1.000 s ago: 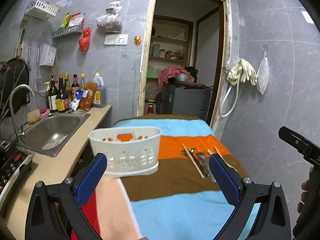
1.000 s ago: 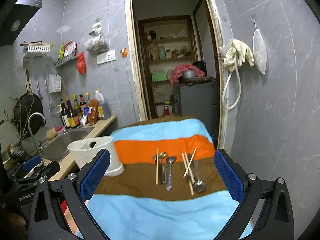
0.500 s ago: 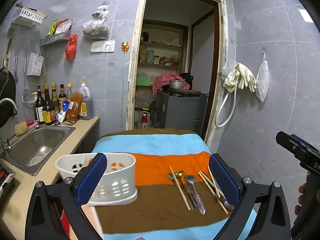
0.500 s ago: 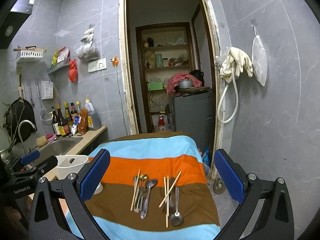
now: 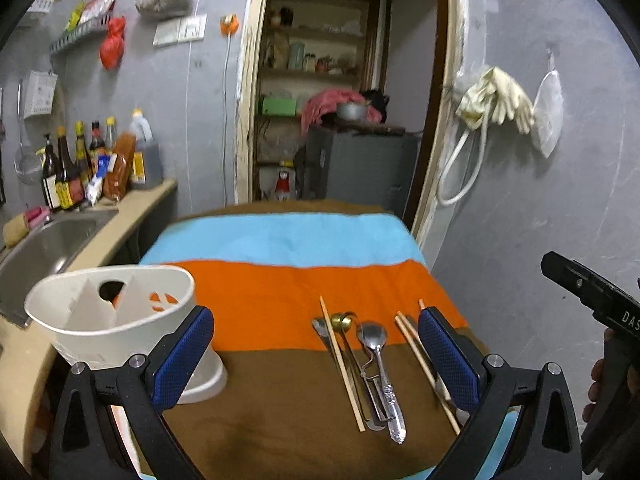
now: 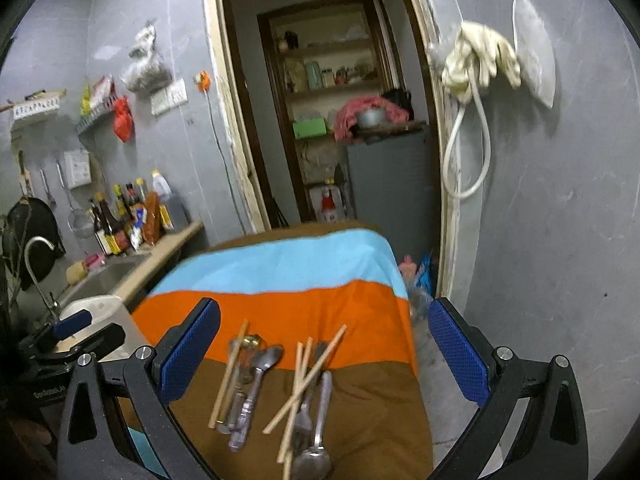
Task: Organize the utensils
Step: 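Lower both tools toward the row of utensils on the striped cloth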
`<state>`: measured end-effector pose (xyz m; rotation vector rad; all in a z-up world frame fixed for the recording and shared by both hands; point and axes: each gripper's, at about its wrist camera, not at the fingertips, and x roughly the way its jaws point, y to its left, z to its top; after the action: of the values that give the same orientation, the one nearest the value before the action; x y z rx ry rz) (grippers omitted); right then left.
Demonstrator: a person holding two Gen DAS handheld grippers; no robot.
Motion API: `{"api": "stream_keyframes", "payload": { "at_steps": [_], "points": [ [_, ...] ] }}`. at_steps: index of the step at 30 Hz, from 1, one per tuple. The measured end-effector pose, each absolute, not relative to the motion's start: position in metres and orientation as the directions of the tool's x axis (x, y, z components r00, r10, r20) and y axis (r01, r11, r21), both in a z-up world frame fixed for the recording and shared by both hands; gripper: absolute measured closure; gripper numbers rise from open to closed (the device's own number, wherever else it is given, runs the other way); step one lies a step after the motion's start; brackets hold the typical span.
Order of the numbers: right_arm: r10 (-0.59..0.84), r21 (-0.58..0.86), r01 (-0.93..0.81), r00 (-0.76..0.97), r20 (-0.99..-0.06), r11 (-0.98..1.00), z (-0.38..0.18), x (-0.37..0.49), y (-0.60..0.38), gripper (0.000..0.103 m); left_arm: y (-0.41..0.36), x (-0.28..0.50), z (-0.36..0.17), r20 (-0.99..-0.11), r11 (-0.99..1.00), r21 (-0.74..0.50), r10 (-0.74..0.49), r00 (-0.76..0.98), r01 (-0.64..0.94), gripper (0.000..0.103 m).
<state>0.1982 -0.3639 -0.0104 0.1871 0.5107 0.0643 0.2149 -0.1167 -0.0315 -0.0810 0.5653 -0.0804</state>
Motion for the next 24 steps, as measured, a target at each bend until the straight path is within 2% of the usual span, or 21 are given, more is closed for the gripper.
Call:
{"api": "stream_keyframes", "payload": {
  "at_steps": [7, 10, 12, 16, 18, 19, 21, 24],
  "points": [
    [0.156, 0.210, -0.034, 0.786, -0.599, 0.977, -0.062, 0.240, -0.365, 0.001, -0.123, 0.258, -0.067, -0.620, 0.993, -0.116, -0.087, 0.780, 0.018, 0.001],
    [0.196, 0.242, -0.045, 0.735, -0.650, 0.969, -0.085, 0.260, -0.364, 0.001, -0.127, 0.277, -0.080, -0.656, 0.991, -0.130, -0.107, 0.747, 0.028, 0.009],
    [0.211, 0.256, -0.044, 0.709, -0.673, 0.966, -0.098, 0.270, -0.363, 0.001, -0.128, 0.291, -0.090, -0.681, 0.988, -0.151, -0.133, 0.720, 0.040, 0.022],
    [0.253, 0.290, -0.055, 0.659, -0.708, 0.956, -0.122, 0.288, -0.356, 0.004, -0.129, 0.313, -0.107, -0.720, 0.978, -0.202, -0.180, 0.670, 0.046, 0.038],
    [0.269, 0.305, -0.058, 0.643, -0.717, 0.950, -0.132, 0.296, -0.355, 0.020, -0.127, 0.320, -0.115, -0.733, 0.973, -0.227, -0.201, 0.650, 0.045, 0.048],
    [0.275, 0.312, -0.055, 0.633, -0.724, 0.948, -0.136, 0.300, -0.354, 0.025, -0.127, 0.324, -0.119, -0.740, 0.971, -0.237, -0.208, 0.640, 0.041, 0.049],
    [0.284, 0.323, -0.049, 0.611, -0.739, 0.945, -0.145, 0.309, -0.353, 0.041, -0.130, 0.328, -0.126, -0.746, 0.966, -0.255, -0.220, 0.628, 0.035, 0.054],
    [0.306, 0.350, -0.040, 0.583, -0.753, 0.936, -0.158, 0.320, -0.349, 0.053, -0.133, 0.333, -0.133, -0.759, 0.962, -0.270, -0.233, 0.608, 0.033, 0.059]
  ]
}}
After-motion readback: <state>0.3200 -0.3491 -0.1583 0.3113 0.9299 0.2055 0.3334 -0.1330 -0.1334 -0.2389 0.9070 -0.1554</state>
